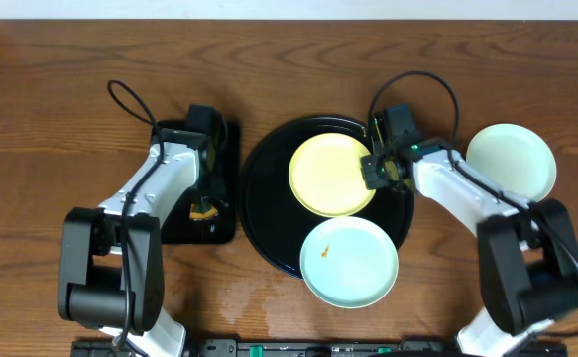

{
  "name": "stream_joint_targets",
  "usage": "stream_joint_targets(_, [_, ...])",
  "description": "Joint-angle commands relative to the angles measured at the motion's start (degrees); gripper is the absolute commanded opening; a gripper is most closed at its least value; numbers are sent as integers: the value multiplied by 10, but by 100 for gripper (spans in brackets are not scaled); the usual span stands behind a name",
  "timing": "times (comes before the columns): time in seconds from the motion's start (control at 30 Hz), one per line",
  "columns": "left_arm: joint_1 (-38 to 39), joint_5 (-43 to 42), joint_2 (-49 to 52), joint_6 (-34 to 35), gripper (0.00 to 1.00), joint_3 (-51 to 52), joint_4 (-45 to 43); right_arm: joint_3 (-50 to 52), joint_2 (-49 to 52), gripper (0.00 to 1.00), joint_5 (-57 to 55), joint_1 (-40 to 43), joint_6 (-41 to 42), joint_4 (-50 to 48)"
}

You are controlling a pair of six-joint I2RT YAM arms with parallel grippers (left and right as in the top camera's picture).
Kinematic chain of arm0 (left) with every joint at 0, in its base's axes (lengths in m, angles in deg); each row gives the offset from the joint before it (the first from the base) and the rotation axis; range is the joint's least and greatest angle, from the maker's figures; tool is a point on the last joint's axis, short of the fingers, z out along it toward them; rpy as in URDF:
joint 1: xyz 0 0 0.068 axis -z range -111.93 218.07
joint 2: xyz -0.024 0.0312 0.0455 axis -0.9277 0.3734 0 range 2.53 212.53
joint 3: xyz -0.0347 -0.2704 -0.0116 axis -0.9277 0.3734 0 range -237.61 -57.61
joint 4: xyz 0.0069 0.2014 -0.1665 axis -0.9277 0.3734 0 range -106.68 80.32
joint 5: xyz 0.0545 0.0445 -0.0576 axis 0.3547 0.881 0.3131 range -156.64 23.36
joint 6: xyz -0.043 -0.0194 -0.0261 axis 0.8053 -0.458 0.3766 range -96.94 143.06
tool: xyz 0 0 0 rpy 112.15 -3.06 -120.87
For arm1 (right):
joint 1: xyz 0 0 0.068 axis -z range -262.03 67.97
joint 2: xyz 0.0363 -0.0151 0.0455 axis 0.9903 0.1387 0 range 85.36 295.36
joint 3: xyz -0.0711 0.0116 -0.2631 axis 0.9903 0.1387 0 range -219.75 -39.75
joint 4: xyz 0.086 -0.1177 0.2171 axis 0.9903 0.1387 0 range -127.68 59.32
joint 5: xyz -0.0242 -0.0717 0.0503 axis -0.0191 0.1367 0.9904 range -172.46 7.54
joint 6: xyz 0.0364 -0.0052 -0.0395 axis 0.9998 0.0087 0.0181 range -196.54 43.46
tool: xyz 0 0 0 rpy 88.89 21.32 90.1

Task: Clean dirty plates on tray and stack at the side
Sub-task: 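Return the sponge to the black rectangular tray with the left gripper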

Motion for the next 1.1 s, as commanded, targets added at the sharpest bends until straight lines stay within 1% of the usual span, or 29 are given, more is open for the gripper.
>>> stream_joint_targets(0.0, [-3, 1, -16, -2, 68, -5, 2, 2, -66, 1, -48, -12, -22, 2])
stream_joint_targets(0.07, [-3, -5, -26, -2, 74, -6, 4, 2, -89, 1, -52, -18, -23, 3])
stream_joint_targets(0.23, [-3, -35, -72, -2, 81, -6, 6, 2, -124, 1, -116, -39, -23, 4])
stream_joint_targets(0.33, [-3, -43, -110, -2, 85, -6, 8, 2, -124, 1, -88, -40, -15, 18])
stream_joint_targets(0.37, [-3, -44, -124, -2, 85, -6, 9, 3, -118, 1, -83, -36, 5, 29])
stream_joint_targets(0.4, [-3, -44, -136, -2, 85, -6, 12, 4, -112, 3, -78, -33, 24, 38])
stream_joint_targets(0.43, [-3, -44, -148, -2, 86, -6, 14, 5, -103, 9, -68, -29, 36, 43])
stream_joint_targets(0.47, [-3, -44, -158, -2, 86, -6, 17, 6, -92, 18, -52, -25, 41, 45])
stream_joint_targets(0.5, [-3, -44, -168, -2, 86, -6, 21, 6, -79, 22, -33, -20, 40, 44])
stream_joint_targets(0.67, [-3, -44, -192, -2, 86, -6, 25, 6, -10, 23, 40, 10, 40, 19])
stream_joint_targets(0.77, [-3, -44, -189, -2, 86, -6, 25, 6, 28, 27, 66, 31, 41, 1])
stream_joint_targets(0.83, [-3, -44, -189, -2, 86, -6, 25, 6, 50, 23, 96, 45, 40, -9])
stream_joint_targets(0.93, [-3, -44, -189, -2, 86, -6, 25, 6, 71, 13, 154, 64, 40, -25])
stream_joint_targets(0.97, [-3, -44, -189, -2, 86, -6, 25, 6, 74, 6, 168, 69, 40, -29])
stream_joint_targets(1.0, [-3, -44, -189, -2, 86, -6, 25, 6, 76, 1, 179, 74, 40, -31])
stream_joint_targets(1.07, [-3, -44, -189, -2, 86, -6, 25, 6, 76, 1, 191, 80, 40, -35])
